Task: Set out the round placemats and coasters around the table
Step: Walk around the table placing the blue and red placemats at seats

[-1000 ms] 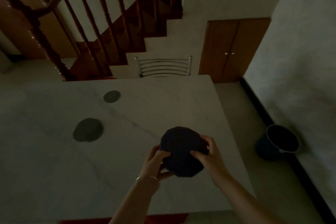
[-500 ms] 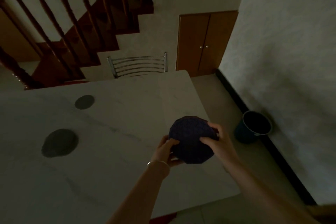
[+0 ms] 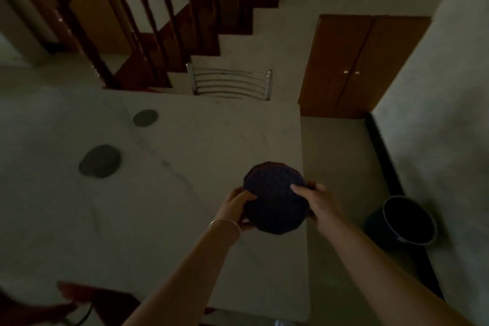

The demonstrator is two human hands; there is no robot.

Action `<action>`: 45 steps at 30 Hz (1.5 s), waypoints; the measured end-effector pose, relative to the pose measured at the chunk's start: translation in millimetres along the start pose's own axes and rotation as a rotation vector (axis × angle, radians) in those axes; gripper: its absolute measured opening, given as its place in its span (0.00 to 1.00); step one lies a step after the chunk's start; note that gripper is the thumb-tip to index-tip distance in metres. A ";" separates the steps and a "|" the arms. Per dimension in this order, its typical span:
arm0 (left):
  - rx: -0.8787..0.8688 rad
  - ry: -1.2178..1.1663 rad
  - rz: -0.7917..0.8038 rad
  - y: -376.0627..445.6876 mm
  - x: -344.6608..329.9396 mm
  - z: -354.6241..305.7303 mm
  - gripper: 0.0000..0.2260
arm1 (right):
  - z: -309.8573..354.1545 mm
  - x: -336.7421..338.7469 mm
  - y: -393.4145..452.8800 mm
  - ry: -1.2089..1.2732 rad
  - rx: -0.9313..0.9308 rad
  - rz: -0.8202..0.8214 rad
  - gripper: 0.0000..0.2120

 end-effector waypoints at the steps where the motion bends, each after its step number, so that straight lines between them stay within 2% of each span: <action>1: -0.002 -0.021 -0.017 0.1 -3.5 2.3 0.08 | 0.8 3.4 3.7 -0.020 0.005 0.017 0.16; 6: 0.007 -0.112 -0.084 -2.3 -12.0 10.9 0.07 | 12.2 4.3 17.2 -0.180 0.089 0.109 0.11; 10: 0.095 -0.211 -0.105 1.2 -4.4 10.7 0.08 | 18.0 -1.9 28.1 -0.281 0.162 0.126 0.10; 14: 0.080 -0.224 -0.123 15.7 13.5 8.4 0.06 | 11.9 5.3 40.7 -0.189 0.092 0.027 0.16; 17: -0.001 -0.160 -0.124 26.5 24.2 4.1 0.02 | 2.8 6.7 50.4 -0.140 0.029 0.009 0.17; 22: -0.106 -0.182 -0.169 33.5 41.3 -10.5 0.08 | 2.4 -2.0 74.0 -0.210 0.059 -0.037 0.13; 27: -0.199 -0.270 -0.300 30.0 86.0 -29.5 0.14 | -7.4 -3.7 106.4 -0.080 -0.092 -0.122 0.14; 31: -0.200 -0.371 -0.365 25.1 122.2 -29.7 0.17 | -13.9 -9.3 132.9 -0.001 -0.079 -0.194 0.15; 35: -0.177 -0.385 -0.413 18.8 144.6 -18.5 0.16 | -34.2 -29.6 147.6 0.008 -0.097 -0.179 0.14; 42: -0.153 -0.400 -0.413 15.3 147.3 -2.3 0.15 | -46.4 -34.1 150.9 -0.265 0.042 -0.251 0.15; 45: -0.151 -0.395 -0.389 16.5 141.3 -2.4 0.14 | -29.3 -24.1 142.4 -0.565 0.133 -0.218 0.16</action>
Point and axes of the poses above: each hand's wrist, its own y-axis towards the middle knuckle, its own x-axis out of the back of the hand, z = x × y, the point moved 7 cm from there along y, towards the middle knuckle, and after that the axes turned 10 degrees about x, right-handed, at the moved point
